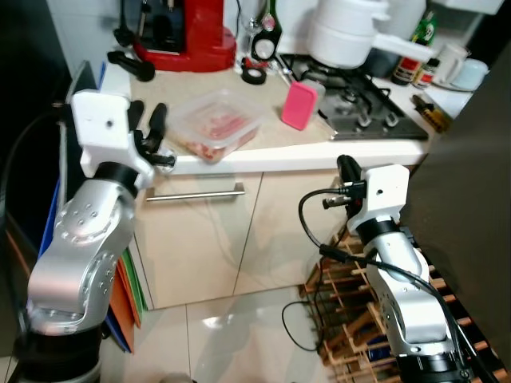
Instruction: Restocking fridge
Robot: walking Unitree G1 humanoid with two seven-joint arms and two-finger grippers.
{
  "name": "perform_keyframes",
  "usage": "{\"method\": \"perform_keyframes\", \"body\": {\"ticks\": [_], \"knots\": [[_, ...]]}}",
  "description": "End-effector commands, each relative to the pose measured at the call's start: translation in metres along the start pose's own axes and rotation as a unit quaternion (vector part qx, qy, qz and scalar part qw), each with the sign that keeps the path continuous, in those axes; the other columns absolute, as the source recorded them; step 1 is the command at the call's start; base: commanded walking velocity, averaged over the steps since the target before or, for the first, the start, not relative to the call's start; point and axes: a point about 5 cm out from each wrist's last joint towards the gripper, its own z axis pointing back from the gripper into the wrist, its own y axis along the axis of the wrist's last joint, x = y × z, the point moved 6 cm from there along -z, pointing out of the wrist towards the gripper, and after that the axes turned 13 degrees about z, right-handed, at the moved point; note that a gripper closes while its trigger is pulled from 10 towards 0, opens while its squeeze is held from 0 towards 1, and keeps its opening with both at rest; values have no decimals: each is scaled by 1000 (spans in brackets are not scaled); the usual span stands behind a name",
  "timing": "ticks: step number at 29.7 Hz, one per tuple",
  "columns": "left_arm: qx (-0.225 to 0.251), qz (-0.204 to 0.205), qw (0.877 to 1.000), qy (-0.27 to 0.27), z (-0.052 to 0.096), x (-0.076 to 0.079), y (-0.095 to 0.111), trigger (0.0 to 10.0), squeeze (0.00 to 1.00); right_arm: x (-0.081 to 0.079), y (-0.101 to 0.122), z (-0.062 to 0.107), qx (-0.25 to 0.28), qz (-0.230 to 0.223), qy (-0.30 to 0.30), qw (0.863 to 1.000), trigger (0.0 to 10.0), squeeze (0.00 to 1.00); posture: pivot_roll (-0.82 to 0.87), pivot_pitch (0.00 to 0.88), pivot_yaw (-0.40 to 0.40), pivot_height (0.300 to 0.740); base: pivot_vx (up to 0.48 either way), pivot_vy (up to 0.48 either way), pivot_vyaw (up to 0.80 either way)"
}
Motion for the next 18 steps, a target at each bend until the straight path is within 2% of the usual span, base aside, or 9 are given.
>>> {"method": "perform_keyframes", "body": {"ticks": [1,4,5,7,9,15,16,18], "knots": [[-19,30,999,16,-1,-3,-7,10000,0,1,1,-4,4,3,0,1000,10000,0,167,0,-131,740,0,0,0],[-36,39,998,27,-5,-9,-12,10000,0,-3,3,-6,8,1,5,1000,10000,0,172,0,-131,740,0,0,0],[-41,46,998,20,-7,-8,-14,10000,1000,-5,4,-7,11,1,7,1000,10000,0,174,0,-126,740,0,0,0],[-36,48,998,15,-15,-10,-10,10000,1000,-9,8,-9,19,1,9,1000,10000,0,166,0,-116,740,0,0,0],[-37,45,998,14,-16,-10,-10,10000,1000,-10,9,-9,21,1,9,1000,10000,0,163,0,-114,740,0,0,0],[-62,60,996,15,-28,-9,-14,10000,1000,-10,10,-6,21,-2,2,1000,10000,0,146,0,-105,740,0,0,0],[-72,68,995,12,-33,-6,-15,10000,1000,-11,9,-5,21,-1,2,1000,10000,0,141,0,-103,740,0,0,0],[-66,65,995,23,-44,-11,-7,10000,1000,-13,10,-2,21,0,2,1000,10000,0,129,0,-90,740,0,0,0]]}}
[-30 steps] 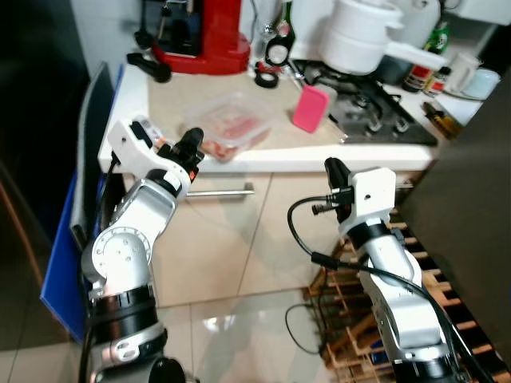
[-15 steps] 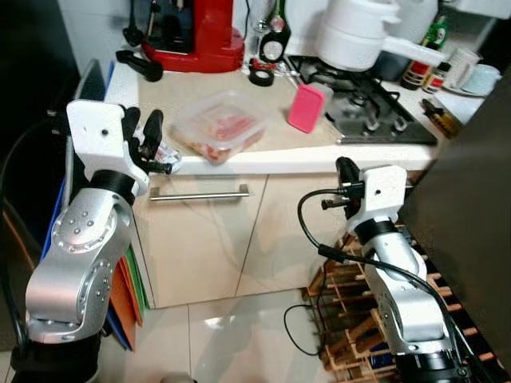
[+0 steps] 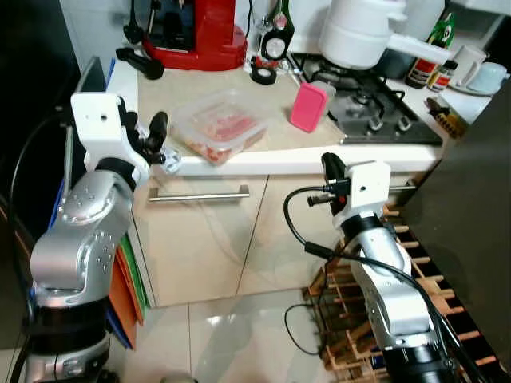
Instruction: Restocking fridge
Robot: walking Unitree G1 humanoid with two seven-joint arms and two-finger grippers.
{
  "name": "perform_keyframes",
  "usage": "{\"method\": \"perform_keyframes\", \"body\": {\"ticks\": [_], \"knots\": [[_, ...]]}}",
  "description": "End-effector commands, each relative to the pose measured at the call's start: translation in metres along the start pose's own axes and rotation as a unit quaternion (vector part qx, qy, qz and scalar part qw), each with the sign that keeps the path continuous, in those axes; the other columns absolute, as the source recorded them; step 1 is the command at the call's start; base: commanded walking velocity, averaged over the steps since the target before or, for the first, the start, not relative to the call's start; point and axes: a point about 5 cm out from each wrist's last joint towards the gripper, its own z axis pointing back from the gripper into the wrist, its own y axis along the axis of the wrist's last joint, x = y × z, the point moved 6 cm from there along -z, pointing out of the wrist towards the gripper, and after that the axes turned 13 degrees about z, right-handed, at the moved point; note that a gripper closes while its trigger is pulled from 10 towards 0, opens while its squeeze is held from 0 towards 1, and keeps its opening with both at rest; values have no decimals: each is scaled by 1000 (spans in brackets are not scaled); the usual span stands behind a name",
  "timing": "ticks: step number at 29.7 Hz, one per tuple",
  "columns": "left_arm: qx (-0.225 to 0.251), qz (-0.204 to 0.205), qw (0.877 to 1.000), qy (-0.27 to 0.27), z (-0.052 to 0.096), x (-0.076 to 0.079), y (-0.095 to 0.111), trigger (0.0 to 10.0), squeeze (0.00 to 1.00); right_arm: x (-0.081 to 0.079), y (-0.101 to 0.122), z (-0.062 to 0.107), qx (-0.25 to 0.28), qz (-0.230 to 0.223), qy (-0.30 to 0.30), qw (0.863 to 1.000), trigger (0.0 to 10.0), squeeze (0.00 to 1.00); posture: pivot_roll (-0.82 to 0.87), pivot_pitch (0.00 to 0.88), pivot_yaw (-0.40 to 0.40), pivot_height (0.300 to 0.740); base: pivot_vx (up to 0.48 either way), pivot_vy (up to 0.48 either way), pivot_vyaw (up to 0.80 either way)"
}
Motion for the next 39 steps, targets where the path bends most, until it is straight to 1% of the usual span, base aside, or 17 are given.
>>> {"method": "perform_keyframes", "body": {"ticks": [1,5,6,10,11,12,13,15,16,17,20,23,25,30,34,35,39], "knots": [[2,-1,1000,0,-8,2,10,10000,1000,4,2,4,3,11,-9,1000,10000,0,125,0,-85,740,0,0,0],[4,3,1000,-1,-15,2,21,10000,1000,3,-1,8,-3,11,-13,1000,10000,0,116,0,-70,740,0,0,0],[-4,17,1000,14,-19,-3,24,10000,1000,4,-2,9,-6,11,-16,1000,10000,0,111,0,-65,740,0,0,0],[-34,41,997,59,-23,-20,17,10000,1000,4,-3,10,-9,12,-20,1000,10000,0,108,0,-59,740,0,0,0],[-53,79,993,75,-22,-26,8,10000,1000,5,-4,11,-10,12,-21,1000,10000,0,106,0,-53,740,0,0,0],[-53,79,993,75,-22,-26,8,10000,1000,5,-4,11,-10,12,-21,1000,10000,0,106,0,-53,740,0,0,0],[-68,101,989,83,-19,-28,2,10000,1000,4,-4,11,-12,13,-21,1000,10000,0,110,0,-51,740,0,0,0],[-74,106,988,86,-19,-28,0,10000,1000,4,-5,11,-13,13,-21,1000,10000,0,111,0,-50,740,0,0,0],[-84,115,986,91,-18,-30,-3,10000,651,3,-5,11,-13,13,-20,1000,10000,0,114,0,-46,740,0,0,0],[-90,120,984,94,-17,-31,-5,10000,0,2,-5,11,-13,13,-19,1000,10000,0,115,0,-45,740,0,0,0],[-98,128,980,116,-17,-41,-6,10000,0,0,-5,12,-14,12,-18,1000,10000,0,123,0,-38,740,0,0,0],[-104,138,977,123,-19,-44,-5,10000,0,-3,-6,12,-15,9,-18,1000,10000,0,126,0,-29,740,0,0,0],[-107,140,977,124,-22,-45,-5,10000,0,-4,-6,12,-15,8,-18,1000,10000,0,126,0,-24,740,0,0,0],[-122,167,970,125,-29,-44,-9,10000,0,-6,-6,14,-16,6,-17,1000,10000,0,120,0,-13,740,0,0,0],[-129,167,970,120,-35,-43,-10,10000,0,-6,-7,16,-18,5,-19,1000,10000,0,115,0,-5,740,0,0,0],[-133,157,971,121,-40,-43,-12,10000,0,-7,-7,17,-19,5,-20,1000,10000,0,110,0,0,740,0,0,0],[-146,149,970,126,-44,-46,-17,10000,0,-7,-7,19,-21,4,-22,1000,10000,0,103,0,8,740,0,0,0]]}}
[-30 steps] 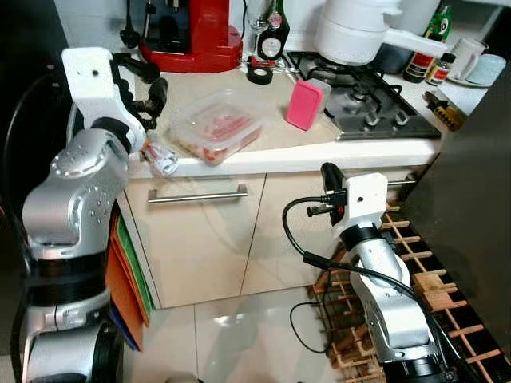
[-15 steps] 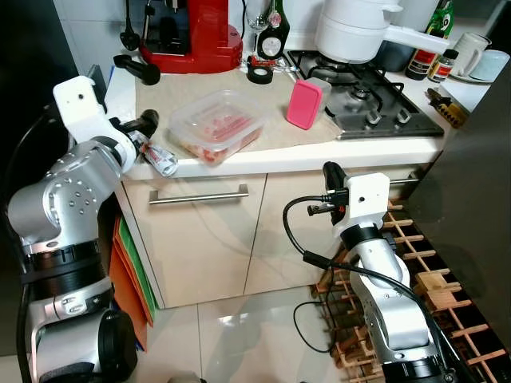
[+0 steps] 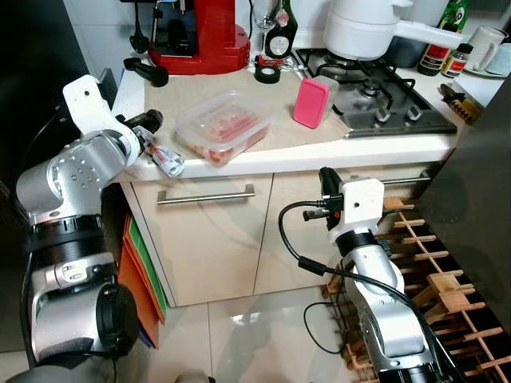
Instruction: Restocking fridge
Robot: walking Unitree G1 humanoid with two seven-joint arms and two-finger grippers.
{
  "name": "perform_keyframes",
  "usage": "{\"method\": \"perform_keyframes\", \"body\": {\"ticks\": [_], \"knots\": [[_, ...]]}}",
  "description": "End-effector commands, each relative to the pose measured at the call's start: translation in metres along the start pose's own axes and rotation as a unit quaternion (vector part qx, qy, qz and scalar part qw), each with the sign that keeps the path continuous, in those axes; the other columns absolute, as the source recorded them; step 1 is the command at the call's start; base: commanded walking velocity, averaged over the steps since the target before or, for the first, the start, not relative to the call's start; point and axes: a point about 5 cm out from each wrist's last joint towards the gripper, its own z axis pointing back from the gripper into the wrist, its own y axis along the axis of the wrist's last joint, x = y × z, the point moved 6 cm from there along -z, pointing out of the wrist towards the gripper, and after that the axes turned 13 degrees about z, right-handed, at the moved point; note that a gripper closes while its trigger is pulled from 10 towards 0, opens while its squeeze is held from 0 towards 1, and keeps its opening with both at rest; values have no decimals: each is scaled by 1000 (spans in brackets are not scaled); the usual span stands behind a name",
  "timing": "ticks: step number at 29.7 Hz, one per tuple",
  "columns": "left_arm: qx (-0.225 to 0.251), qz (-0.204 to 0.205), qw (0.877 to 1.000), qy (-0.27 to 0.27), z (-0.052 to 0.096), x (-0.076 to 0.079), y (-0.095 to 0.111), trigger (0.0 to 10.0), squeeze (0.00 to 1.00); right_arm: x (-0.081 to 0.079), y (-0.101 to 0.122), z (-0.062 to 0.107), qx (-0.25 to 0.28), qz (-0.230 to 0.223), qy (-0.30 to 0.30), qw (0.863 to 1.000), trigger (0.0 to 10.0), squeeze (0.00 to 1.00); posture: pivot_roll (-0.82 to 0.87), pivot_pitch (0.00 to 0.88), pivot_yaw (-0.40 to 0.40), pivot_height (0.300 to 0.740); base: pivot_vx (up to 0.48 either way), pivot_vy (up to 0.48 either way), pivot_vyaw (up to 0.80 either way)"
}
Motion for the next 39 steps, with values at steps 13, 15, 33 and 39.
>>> {"method": "perform_keyframes", "body": {"ticks": [13,15,33,39], "knots": [[-15,5,999,29,-19,-10,-4,10000,0,6,0,16,-11,5,-13,1000,10000,0,60,12,21,740,0,0,0],[-17,6,999,29,-21,-11,-4,10000,0,7,0,16,-12,5,-13,1000,10000,0,60,12,21,740,0,0,0],[-37,43,997,49,-30,-18,-16,10000,0,7,-1,19,-24,2,-14,1000,10000,0,42,34,17,740,0,0,0],[-43,50,996,59,-33,-26,-27,0,0,15,2,19,-23,16,-13,1000,10000,0,23,33,0,740,0,0,0]]}}
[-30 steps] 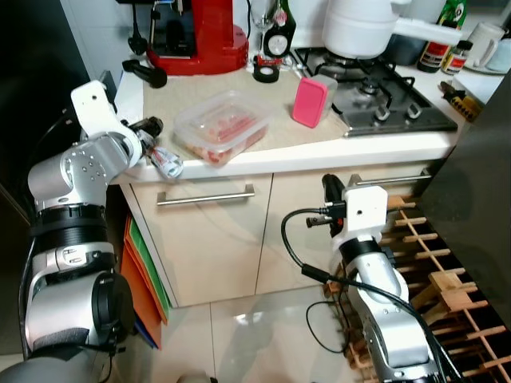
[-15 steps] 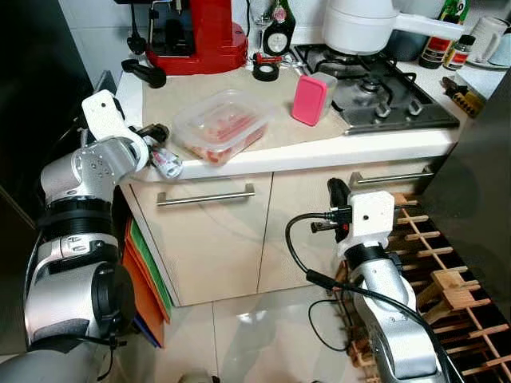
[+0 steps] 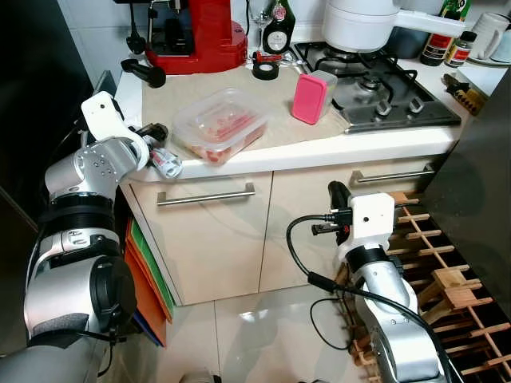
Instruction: Restocking fridge
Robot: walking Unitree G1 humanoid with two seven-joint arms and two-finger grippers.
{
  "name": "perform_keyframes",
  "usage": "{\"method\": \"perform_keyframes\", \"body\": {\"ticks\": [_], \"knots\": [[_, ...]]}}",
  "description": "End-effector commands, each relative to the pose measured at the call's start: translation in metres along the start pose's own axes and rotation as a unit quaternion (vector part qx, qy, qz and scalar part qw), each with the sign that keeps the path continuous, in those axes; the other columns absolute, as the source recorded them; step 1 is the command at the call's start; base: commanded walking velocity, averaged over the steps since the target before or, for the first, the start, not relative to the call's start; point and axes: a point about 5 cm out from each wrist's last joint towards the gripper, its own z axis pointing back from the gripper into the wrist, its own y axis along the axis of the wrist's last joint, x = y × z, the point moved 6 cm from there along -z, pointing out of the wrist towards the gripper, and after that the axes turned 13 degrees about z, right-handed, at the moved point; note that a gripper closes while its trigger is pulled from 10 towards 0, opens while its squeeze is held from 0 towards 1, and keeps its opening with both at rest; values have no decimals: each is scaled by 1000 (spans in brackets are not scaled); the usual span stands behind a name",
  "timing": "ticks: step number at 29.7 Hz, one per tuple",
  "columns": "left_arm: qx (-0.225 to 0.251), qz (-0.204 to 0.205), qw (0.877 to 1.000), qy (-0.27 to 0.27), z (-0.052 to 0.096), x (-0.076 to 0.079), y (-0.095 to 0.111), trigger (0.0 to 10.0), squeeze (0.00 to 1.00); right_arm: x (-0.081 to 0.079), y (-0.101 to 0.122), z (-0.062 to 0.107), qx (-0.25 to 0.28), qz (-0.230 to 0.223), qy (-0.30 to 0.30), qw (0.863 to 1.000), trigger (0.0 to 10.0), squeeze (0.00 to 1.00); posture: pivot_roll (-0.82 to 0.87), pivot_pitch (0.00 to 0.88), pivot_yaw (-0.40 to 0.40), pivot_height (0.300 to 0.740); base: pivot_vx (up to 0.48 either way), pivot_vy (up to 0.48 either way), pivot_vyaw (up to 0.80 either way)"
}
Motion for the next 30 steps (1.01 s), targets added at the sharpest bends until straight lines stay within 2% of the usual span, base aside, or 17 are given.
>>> {"method": "perform_keyframes", "body": {"ticks": [1,5,9,13,21,27,30], "knots": [[-18,0,1000,13,-3,-5,-11,0,0,7,4,0,2,2,-8,1000,10000,0,25,37,0,740,0,0,0],[-25,-7,999,21,-3,-10,-14,0,0,5,4,0,0,1,-8,1000,10000,0,32,43,8,740,0,0,0],[-40,-30,998,39,-3,-26,-18,0,0,-2,4,2,-3,-10,-7,1000,10000,0,53,58,30,740,0,0,0],[-49,-37,997,48,-2,-34,-19,0,0,-6,3,3,-9,-17,-7,1000,10000,0,63,67,40,740,0,0,0],[-61,-35,997,29,-1,-33,-26,0,0,-7,3,4,-12,-22,-7,1000,10000,0,64,95,39,740,0,0,0],[-28,-46,999,-10,1,-16,-17,0,0,-5,3,3,-13,-20,-7,1000,10000,0,58,99,29,740,0,0,0],[25,-41,995,-91,12,17,5,0,0,-2,3,1,-12,-17,-7,1000,10000,0,58,95,15,740,0,0,0]]}}
